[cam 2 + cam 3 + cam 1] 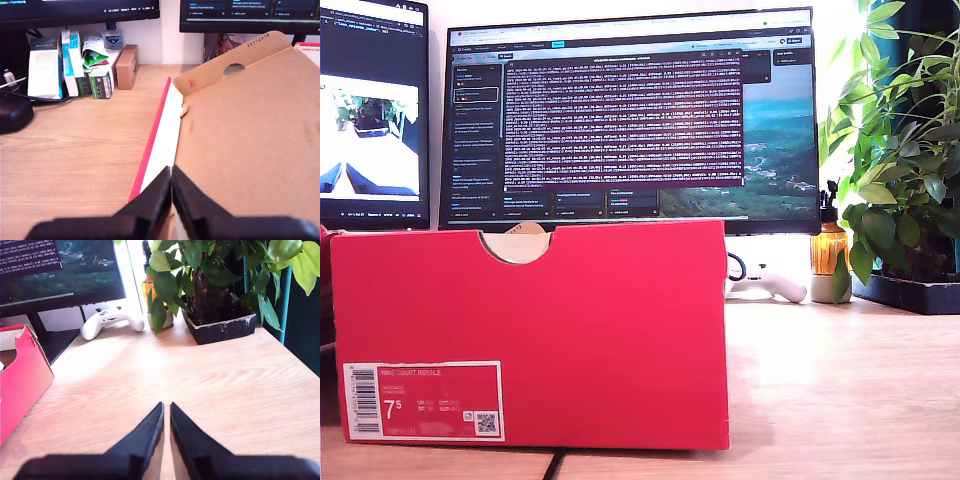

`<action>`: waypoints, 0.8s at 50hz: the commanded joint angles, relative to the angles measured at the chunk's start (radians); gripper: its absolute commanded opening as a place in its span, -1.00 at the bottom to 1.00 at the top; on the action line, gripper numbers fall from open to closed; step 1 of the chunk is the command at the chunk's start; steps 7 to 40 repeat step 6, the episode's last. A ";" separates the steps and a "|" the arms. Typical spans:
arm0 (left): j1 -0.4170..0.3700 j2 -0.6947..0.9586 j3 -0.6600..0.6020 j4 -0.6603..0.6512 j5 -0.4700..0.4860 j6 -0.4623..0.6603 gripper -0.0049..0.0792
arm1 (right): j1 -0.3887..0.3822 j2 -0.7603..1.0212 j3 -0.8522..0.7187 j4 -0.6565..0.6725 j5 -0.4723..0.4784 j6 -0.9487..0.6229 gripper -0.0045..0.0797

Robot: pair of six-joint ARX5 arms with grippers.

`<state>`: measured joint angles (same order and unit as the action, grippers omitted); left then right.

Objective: Pack the blue shoes by picking the first shoe and placing it inside the red shoebox, left side, then picking and rotating the second shoe and placing it in the shoebox

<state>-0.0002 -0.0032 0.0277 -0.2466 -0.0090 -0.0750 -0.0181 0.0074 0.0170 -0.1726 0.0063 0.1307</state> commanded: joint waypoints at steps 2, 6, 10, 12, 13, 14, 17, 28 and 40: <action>-0.002 -0.009 -0.036 0.006 0.001 -0.004 -0.91 | -0.002 -0.006 -0.010 0.010 -0.003 0.002 -0.92; -0.002 -0.009 -0.036 0.006 0.001 -0.004 -0.91 | -0.002 -0.006 -0.010 0.010 -0.003 0.002 -0.92; -0.002 -0.009 -0.036 0.006 0.001 -0.004 -0.91 | -0.002 -0.006 -0.010 0.010 -0.003 0.002 -0.92; -0.002 -0.009 -0.036 0.006 0.001 -0.004 -0.91 | -0.002 -0.006 -0.010 0.010 -0.003 0.002 -0.92; -0.002 -0.009 -0.036 0.006 0.001 -0.004 -0.91 | -0.002 -0.006 -0.010 0.010 -0.003 0.002 -0.92; -0.002 -0.009 -0.036 0.006 0.001 -0.004 -0.91 | -0.002 -0.006 -0.010 0.010 -0.003 0.002 -0.92; -0.002 -0.009 -0.036 0.006 0.001 -0.004 -0.91 | -0.002 -0.006 -0.010 0.010 -0.003 0.002 -0.92; -0.002 -0.009 -0.036 0.006 0.001 -0.004 -0.91 | -0.002 -0.006 -0.010 0.010 -0.003 0.002 -0.92; -0.002 -0.009 -0.036 0.006 0.001 -0.004 -0.91 | -0.002 -0.006 -0.010 0.010 -0.003 0.002 -0.92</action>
